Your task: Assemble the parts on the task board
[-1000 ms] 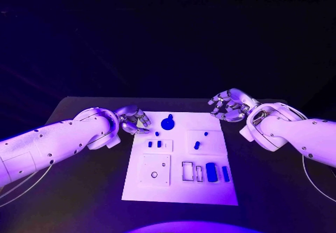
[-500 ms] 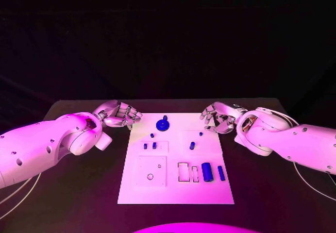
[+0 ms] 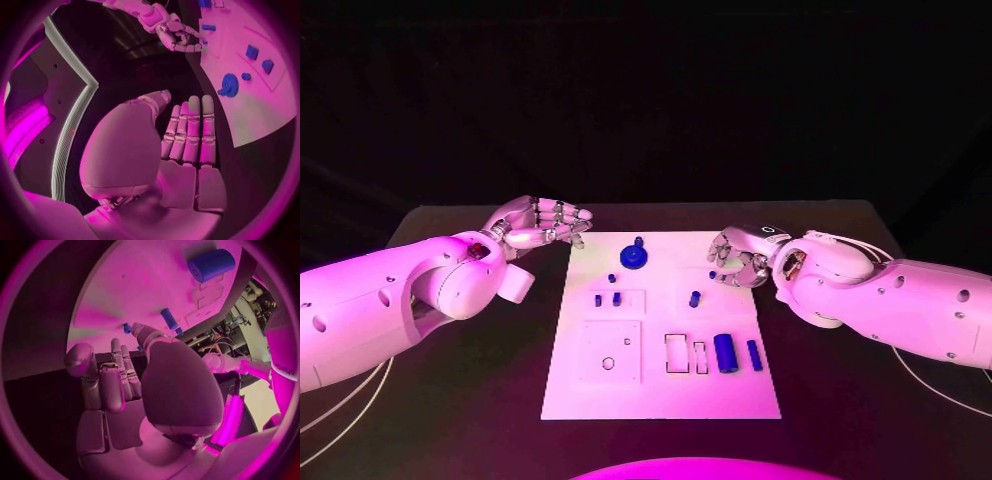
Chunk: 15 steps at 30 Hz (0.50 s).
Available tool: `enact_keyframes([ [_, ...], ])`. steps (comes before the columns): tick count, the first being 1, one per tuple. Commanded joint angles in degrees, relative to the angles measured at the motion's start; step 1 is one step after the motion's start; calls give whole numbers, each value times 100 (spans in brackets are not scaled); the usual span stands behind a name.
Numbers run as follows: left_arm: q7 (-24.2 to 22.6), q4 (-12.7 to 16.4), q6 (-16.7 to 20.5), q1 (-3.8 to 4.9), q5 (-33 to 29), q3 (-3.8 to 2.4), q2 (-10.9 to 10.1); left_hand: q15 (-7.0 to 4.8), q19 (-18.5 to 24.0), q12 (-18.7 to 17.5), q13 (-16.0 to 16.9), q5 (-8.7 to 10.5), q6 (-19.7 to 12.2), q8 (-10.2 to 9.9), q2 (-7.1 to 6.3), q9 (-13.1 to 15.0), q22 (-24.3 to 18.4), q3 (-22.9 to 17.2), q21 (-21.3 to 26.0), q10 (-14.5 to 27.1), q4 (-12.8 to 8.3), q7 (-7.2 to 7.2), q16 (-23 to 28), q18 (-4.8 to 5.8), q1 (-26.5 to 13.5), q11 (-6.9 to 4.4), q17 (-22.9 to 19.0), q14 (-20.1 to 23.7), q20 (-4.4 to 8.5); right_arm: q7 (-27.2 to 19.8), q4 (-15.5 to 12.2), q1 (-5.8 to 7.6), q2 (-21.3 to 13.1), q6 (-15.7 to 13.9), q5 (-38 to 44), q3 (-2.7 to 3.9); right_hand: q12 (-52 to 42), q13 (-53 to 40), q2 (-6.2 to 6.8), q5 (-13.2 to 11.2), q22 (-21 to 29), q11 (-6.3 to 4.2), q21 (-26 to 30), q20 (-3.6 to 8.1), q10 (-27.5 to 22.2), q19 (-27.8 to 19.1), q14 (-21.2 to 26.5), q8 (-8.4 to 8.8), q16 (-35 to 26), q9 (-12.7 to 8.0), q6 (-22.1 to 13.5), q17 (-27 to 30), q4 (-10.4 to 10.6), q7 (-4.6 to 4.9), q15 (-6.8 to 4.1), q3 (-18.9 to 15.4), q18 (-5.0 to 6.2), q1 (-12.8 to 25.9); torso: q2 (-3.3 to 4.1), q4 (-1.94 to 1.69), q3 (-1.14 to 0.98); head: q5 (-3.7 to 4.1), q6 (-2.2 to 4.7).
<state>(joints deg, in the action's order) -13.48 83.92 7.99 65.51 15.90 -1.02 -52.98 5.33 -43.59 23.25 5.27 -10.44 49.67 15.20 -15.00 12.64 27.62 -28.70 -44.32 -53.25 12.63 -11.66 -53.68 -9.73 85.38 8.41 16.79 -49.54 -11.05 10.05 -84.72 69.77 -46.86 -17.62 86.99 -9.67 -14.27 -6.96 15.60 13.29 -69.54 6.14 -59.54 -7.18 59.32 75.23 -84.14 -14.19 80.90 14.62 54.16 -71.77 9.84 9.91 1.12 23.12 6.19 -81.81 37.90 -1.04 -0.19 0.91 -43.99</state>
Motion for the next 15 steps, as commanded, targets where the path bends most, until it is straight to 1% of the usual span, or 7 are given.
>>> enact_keyframes([
  [1,-266,40,-80,5,-289,-4,-5,0,-17,-3,-11,-1,7,4,29,-2,-17,8,39,-16,-43,-9,42,-67,-52,21,-11,10,-25,246,22,-23,51,148,365,0,-12,26,-62,-44,-48,-13,-64,8,93,62,-187,9,25,-8,69,-22,-25,-14,20,73,25,-27,2,-3,1,-3,-4],
  [6,-280,64,-93,5,-297,-4,-11,0,-23,-2,-13,-2,11,7,34,-2,-24,6,50,-16,-48,-11,51,-68,-49,21,-15,7,-25,272,61,-54,132,176,396,-1,5,98,-115,-96,-130,-54,-162,38,259,118,-201,-15,51,-2,205,-60,-38,-61,-19,264,8,-85,0,-6,6,-2,-22],
  [8,-278,73,-102,5,-299,-4,-13,0,-32,0,-14,-3,17,11,41,-1,-33,4,61,-18,-52,-13,60,-70,-48,22,-20,2,-26,273,83,-72,165,188,402,-1,34,142,-143,-124,-157,-75,-185,56,344,130,-203,-29,54,4,276,-61,-46,-83,-37,392,4,-96,0,-6,1,-4,-32],
  [10,-274,77,-105,5,-300,-3,-15,1,-40,1,-16,-3,14,11,43,-1,-41,4,72,-18,-56,-23,70,-71,-48,25,-25,-2,-27,273,94,-85,185,205,404,-2,43,173,-182,-242,-208,-109,-245,77,470,157,-208,-61,63,18,372,-74,-76,-112,-63,543,-6,-122,-2,-5,-1,-2,-36],
  [15,-265,90,-97,5,-266,-3,-18,2,-45,1,-17,-3,13,10,45,-2,-45,4,78,-17,-58,-29,75,-71,-47,28,-27,-5,-27,284,115,-121,230,259,408,-3,94,218,-218,-278,-289,-158,-326,118,674,189,-217,-110,75,55,512,-89,-163,-158,-108,803,-22,-110,-2,2,-1,-1,-53],
])
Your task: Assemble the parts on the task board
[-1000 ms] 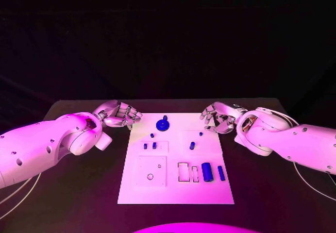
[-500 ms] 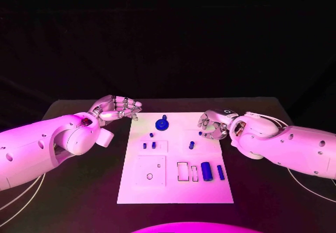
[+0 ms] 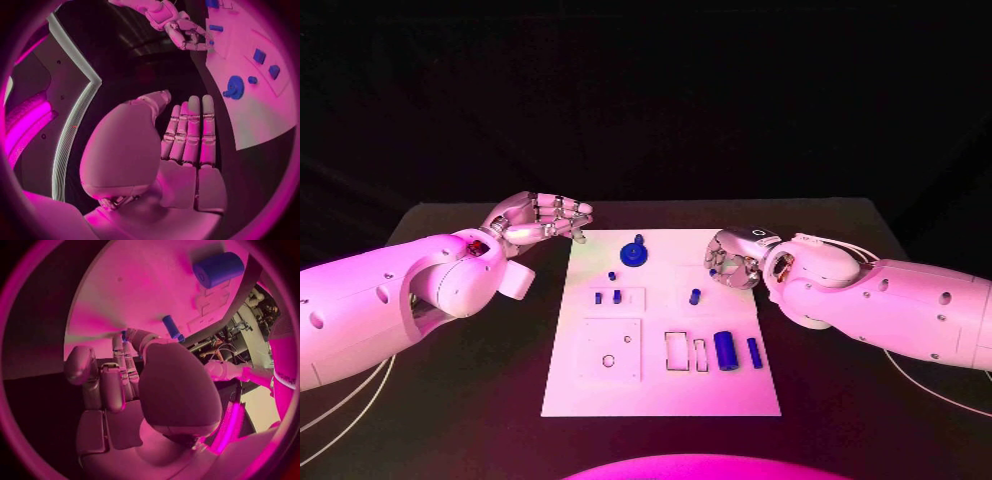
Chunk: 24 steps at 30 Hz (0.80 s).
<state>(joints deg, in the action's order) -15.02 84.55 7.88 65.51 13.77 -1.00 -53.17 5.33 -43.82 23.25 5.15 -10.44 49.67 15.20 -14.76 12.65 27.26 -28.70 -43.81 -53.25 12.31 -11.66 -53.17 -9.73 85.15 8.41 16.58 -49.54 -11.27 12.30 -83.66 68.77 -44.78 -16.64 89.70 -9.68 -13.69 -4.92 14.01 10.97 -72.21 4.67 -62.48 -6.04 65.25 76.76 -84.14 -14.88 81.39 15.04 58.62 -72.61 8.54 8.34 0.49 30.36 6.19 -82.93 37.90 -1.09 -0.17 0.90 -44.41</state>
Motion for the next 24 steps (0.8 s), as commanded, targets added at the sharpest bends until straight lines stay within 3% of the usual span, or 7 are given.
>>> enact_keyframes([
  [1,-110,30,-87,5,-40,-4,0,9,-37,0,-10,-2,2,6,24,-6,-26,10,51,-11,-27,-47,45,-71,-34,39,-16,-12,-8,62,11,-29,27,171,137,-1,28,11,-89,-79,-53,-33,-70,17,155,52,-222,-67,33,30,117,-17,-75,-17,-61,143,-27,-14,0,8,-3,2,-12],
  [7,-101,43,-89,5,5,-4,-3,15,-44,-2,-13,0,-1,5,23,-7,-39,17,70,-5,-23,-54,58,-69,-48,46,-22,-15,-11,85,13,-62,53,228,154,-2,35,8,-102,-83,-92,-59,-111,36,241,68,-226,-95,40,56,173,-27,-128,-37,-80,214,-35,10,-1,14,-9,-4,-22],
  [24,-55,54,-116,5,112,-4,-14,30,-55,-10,-24,3,-27,-5,16,-15,-83,35,138,26,-33,-70,100,-66,-58,60,-39,-7,-22,332,44,-174,159,321,412,-21,90,14,-59,-96,-145,-64,-164,52,291,90,-234,-100,50,85,184,-37,-164,-43,-89,254,-48,149,-8,7,0,19,-48],
])
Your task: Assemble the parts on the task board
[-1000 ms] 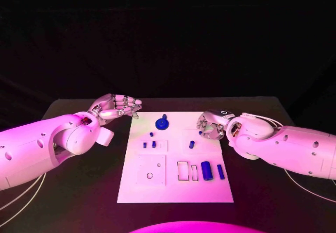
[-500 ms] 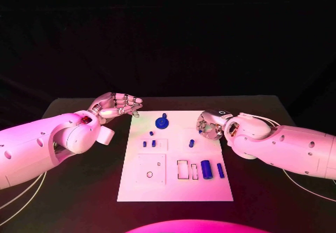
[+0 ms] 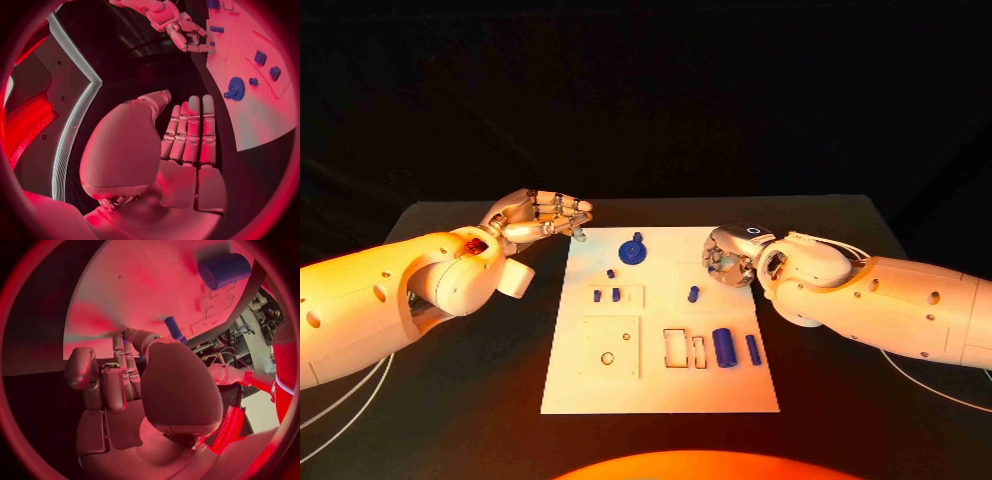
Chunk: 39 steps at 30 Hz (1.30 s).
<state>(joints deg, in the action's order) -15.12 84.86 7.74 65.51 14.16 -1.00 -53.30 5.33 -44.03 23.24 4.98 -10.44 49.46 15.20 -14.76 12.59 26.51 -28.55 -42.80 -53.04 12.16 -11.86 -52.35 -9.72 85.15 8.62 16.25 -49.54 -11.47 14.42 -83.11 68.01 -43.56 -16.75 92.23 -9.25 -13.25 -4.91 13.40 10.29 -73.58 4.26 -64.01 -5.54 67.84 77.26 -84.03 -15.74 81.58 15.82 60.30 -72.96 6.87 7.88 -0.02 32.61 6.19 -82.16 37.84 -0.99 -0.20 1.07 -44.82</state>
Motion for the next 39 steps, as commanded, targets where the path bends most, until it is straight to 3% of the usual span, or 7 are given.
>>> enact_keyframes([
  [1,-41,25,-104,5,81,-5,-2,31,-35,-11,-9,3,-10,-6,16,-11,-12,20,44,9,-21,-52,22,-66,-57,41,-7,-6,-4,136,-13,-103,39,341,176,-66,45,14,1,-28,-8,-22,-11,2,32,41,-245,-13,30,7,17,-2,2,2,-38,30,-48,72,-2,-2,4,1,-6],
  [6,-21,29,-101,6,107,-5,-4,36,-37,-13,-12,2,-20,-11,17,-13,-26,24,66,20,-27,-56,35,-66,-55,45,-13,1,-7,197,-29,-115,48,359,250,-71,100,21,1,175,-31,-33,-20,7,66,42,-245,-40,31,45,58,-1,-38,-15,-46,106,-49,149,-5,-6,9,14,-12],
  [9,-12,34,-101,6,130,-5,-6,39,-38,-14,-14,1,-28,-14,18,-16,-35,26,79,27,-30,-59,43,-65,-55,48,-16,4,-9,219,-42,-120,50,276,282,-72,110,13,-64,284,-90,-59,-95,20,139,78,-262,-104,68,100,145,-68,-83,-48,-65,163,-63,168,-3,-9,7,17,-15],
  [12,-5,40,-109,6,144,-5,-8,41,-40,-15,-16,1,-36,-18,19,-18,-43,28,93,33,-33,-63,51,-65,-54,51,-19,8,-11,230,-56,-123,47,146,300,-73,99,-5,-164,276,-170,-97,-206,44,249,134,-278,-171,98,167,205,-114,-149,-79,-96,243,-83,167,-2,-7,5,17,-15],
  [16,-6,46,-148,6,155,-5,-9,46,-44,-18,-21,-5,-52,-24,23,-22,-61,26,121,50,-51,-69,71,-65,-38,57,-26,17,-15,219,-90,-125,31,-62,309,-73,107,-15,-199,317,-197,-110,-234,60,304,147,-281,-201,104,216,202,-120,-186,-91,-111,296,-89,208,-3,-8,4,12,-20],
  [39,10,41,-153,6,247,-5,-11,57,-52,-22,-31,-24,-73,-31,39,-30,-91,14,171,79,-88,-79,113,-64,-9,69,-42,38,-21,170,-272,-68,-87,-651,294,-54,172,-56,-256,213,-290,-149,-319,99,448,180,-290,-319,128,420,165,-149,-323,-126,-145,534,-107,374,-4,-1,-3,22,4],
])
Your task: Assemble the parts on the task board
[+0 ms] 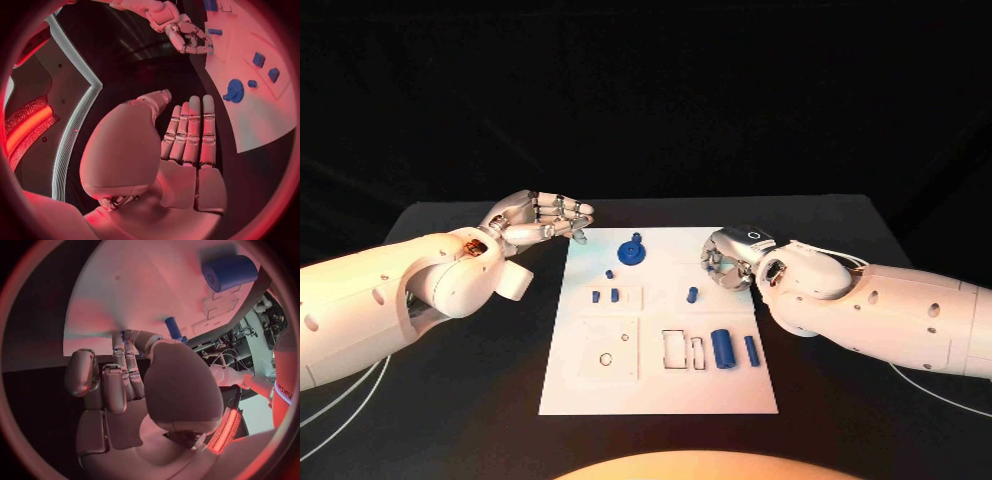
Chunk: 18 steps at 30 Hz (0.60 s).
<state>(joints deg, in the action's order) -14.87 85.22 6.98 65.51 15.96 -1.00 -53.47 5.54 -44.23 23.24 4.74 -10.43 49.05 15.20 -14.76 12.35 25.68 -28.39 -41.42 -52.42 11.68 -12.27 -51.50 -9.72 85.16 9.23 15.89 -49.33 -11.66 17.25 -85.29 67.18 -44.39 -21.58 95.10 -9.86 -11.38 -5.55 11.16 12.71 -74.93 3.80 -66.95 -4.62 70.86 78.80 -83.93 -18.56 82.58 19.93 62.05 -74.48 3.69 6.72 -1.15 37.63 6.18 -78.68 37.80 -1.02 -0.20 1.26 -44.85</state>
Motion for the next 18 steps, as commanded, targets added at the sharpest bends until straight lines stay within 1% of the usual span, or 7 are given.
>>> enact_keyframes([
  [1,-12,1,-76,5,72,-5,7,36,-32,-22,-7,-24,-31,-31,39,-5,-7,-2,33,17,-39,-38,28,-64,-9,8,-6,16,-1,-122,-67,26,-14,-202,2,10,-15,7,-32,-29,-154,-103,-24,7,146,26,-300,-37,28,9,-10,2,-5,-9,-33,31,-106,27,1,2,-3,3,8],
  [9,-6,-21,-65,5,91,-5,14,36,-33,-22,-8,-28,-32,-31,45,-6,-10,-6,37,19,-42,-39,32,-65,-6,9,-8,17,-2,-162,-161,111,-115,-318,-115,26,-1,3,-22,-64,-168,-102,-36,8,157,30,-298,-52,23,37,-15,14,-15,-10,-32,49,-109,67,-3,7,1,10,26],
  [11,-5,-23,-65,5,93,-5,16,36,-33,-22,-8,-28,-32,-31,45,-6,-10,-6,37,19,-42,-39,32,-65,-6,9,-8,17,-2,-173,-201,130,-152,-336,-158,30,-1,3,-22,-64,-168,-102,-36,8,157,30,-298,-52,23,37,-15,14,-15,-10,-32,49,-109,67,-3,6,0,12,31],
  [16,-5,-27,-64,5,97,-5,22,36,-33,-22,-8,-28,-32,-31,45,-6,-10,-6,37,19,-42,-39,32,-65,-6,9,-8,17,-2,-201,-381,176,-272,-386,-270,39,2,2,-22,-70,-172,-103,-42,7,159,33,-300,-56,27,43,-16,6,-15,-11,-31,53,-110,77,-2,10,-5,6,50],
  [18,-6,-27,-63,5,97,-5,24,36,-33,-22,-8,-28,-32,-31,45,-6,-10,-6,37,19,-42,-39,32,-65,-6,9,-8,17,-2,-211,-505,188,-325,-412,-300,43,2,2,-22,-70,-172,-103,-42,7,159,33,-300,-56,27,43,-16,6,-15,-11,-31,53,-110,77,-1,11,-7,-2,56],
])
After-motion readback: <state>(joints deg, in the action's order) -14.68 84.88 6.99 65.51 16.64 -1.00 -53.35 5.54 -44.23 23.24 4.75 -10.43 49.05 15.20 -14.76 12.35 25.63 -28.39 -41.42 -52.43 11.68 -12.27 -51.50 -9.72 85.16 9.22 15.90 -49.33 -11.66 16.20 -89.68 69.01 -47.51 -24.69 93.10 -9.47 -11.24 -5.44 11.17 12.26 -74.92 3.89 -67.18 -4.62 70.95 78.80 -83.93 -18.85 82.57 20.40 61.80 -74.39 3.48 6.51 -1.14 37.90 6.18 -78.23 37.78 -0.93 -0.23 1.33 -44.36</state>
